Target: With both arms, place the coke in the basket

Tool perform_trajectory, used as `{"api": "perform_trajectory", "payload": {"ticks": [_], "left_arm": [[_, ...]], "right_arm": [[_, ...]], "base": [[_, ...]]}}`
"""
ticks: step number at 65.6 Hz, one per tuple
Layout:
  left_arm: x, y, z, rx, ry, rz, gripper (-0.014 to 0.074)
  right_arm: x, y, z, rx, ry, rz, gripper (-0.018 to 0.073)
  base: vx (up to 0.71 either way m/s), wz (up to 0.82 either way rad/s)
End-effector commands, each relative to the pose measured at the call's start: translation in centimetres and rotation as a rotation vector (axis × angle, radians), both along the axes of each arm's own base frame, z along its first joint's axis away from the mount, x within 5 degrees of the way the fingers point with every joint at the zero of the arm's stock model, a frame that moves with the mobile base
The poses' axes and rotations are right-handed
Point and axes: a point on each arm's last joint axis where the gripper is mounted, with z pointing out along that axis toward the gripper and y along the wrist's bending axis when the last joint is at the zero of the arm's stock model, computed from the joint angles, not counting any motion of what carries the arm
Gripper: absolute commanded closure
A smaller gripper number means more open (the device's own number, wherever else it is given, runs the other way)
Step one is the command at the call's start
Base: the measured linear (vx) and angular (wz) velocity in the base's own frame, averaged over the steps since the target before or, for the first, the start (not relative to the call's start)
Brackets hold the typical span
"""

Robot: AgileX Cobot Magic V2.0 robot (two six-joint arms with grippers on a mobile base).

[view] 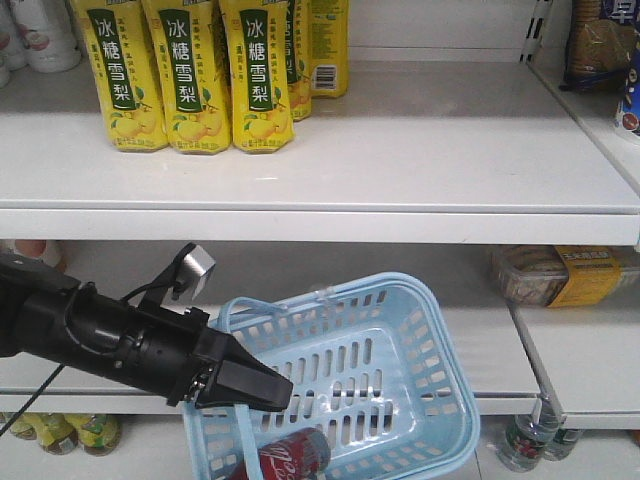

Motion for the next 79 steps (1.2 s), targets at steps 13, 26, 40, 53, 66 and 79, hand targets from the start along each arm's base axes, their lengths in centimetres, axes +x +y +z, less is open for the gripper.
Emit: {"api": "perform_trajectory", "payload": {"ticks": [13,26,40,53,66,79], "left_arm": [[-4.8,0.8,4.2,-0.023,-0.197,0.133,0.0602],[-8.5,2.4,4.6,0.029,-0.315,0.229,0.0602],[-11.8,4.8,4.4,0.110,-0.499,0.390,0.0602],[-14.1,7.0,4.2,0.218,-0.726,0.501,0.0602],[-15.5,8.8,3.5,0.322,-0.900,0.587,0.0602],[-16.1,10.0,2.6,0.411,-0.957,0.654,0.0602]], "right_arm": [[0.1,0.2,1.3,-0.005,-0.067,0.021,0.0568],[0.1,0.2,1.3,-0.005,-0.067,0.021,0.0568],[0.1,0.2,1.3,-0.005,-0.067,0.021,0.0568],[0.1,0.2,1.3,-0.005,-0.067,0.021,0.0568],[0.1,0.2,1.3,-0.005,-0.067,0.021,0.0568],[0.1,0.2,1.3,-0.005,-0.067,0.021,0.0568]], "base": [[0.00,0.00],[0.00,0.00],[0.00,0.00],[0.00,0.00],[0.00,0.00],[0.00,0.00]]}}
